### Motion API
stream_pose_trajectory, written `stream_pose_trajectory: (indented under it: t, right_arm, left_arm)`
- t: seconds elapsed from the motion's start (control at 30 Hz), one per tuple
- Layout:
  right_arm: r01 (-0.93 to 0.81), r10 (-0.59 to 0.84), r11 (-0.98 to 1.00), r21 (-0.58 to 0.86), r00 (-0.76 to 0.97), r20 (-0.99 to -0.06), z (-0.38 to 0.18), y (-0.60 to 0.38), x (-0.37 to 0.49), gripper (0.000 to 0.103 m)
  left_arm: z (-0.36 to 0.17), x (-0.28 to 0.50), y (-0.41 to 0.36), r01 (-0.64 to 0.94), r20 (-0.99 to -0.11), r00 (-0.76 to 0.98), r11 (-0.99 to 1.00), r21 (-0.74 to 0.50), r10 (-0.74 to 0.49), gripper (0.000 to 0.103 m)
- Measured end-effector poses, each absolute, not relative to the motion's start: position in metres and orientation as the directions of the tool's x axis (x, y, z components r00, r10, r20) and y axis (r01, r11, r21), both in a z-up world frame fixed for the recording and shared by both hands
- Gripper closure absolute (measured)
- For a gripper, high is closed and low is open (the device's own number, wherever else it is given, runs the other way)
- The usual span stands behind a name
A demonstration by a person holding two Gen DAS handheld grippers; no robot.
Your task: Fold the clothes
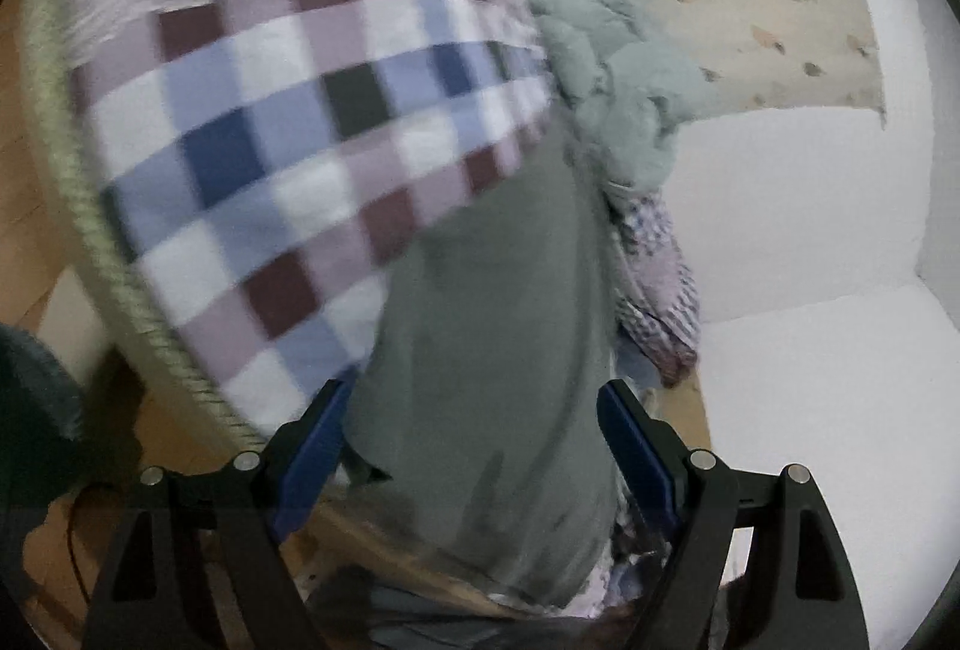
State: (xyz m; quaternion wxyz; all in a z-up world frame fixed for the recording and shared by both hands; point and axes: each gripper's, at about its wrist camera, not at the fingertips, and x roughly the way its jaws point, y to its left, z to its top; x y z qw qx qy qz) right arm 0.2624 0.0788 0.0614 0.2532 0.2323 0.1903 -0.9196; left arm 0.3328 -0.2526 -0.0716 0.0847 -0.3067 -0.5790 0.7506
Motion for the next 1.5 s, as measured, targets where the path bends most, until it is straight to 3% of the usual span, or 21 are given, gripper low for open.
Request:
stream_pose_trajectory:
  t: [0.2,0.27,0.37,0.43,0.53,0.9,1.5]
  right_arm:
    - [0.626,-0.409,-0.697,-0.35,-0.748,-0.522,0.047,0.05,0.289,0.018]
    - [0.64,-0.416,-0.661,-0.391,-0.747,-0.519,0.041,0.042,0.299,0.018]
    - [0.659,-0.429,-0.603,-0.45,-0.743,-0.514,0.033,0.031,0.312,0.018]
    - [0.667,-0.44,-0.569,-0.481,-0.741,-0.507,0.028,0.024,0.322,0.018]
    - [0.678,-0.462,-0.512,-0.528,-0.735,-0.496,0.021,0.012,0.338,0.018]
    - [0.67,-0.516,-0.348,-0.655,-0.721,-0.463,-0.007,-0.021,0.38,0.018]
    - [0.657,-0.467,-0.431,-0.619,-0.749,-0.47,-0.012,-0.042,0.371,0.018]
  left_arm:
    - [-0.074,0.332,-0.256,0.286,-0.434,-0.774,-0.356,-0.89,0.462,0.017]
    - [-0.079,0.333,-0.257,0.32,-0.46,-0.76,-0.353,-0.879,0.458,0.026]
    - [-0.083,0.331,-0.257,0.362,-0.504,-0.73,-0.364,-0.858,0.462,0.053]
    - [-0.086,0.328,-0.255,0.384,-0.524,-0.708,-0.366,-0.848,0.473,0.077]
    - [-0.083,0.325,-0.254,0.372,-0.512,-0.713,-0.361,-0.855,0.479,0.094]
    - [-0.05,0.319,-0.245,0.29,-0.483,-0.711,-0.413,-0.863,0.511,0.099]
    - [-0.013,0.314,-0.241,0.182,-0.39,-0.727,-0.388,-0.903,0.565,0.099]
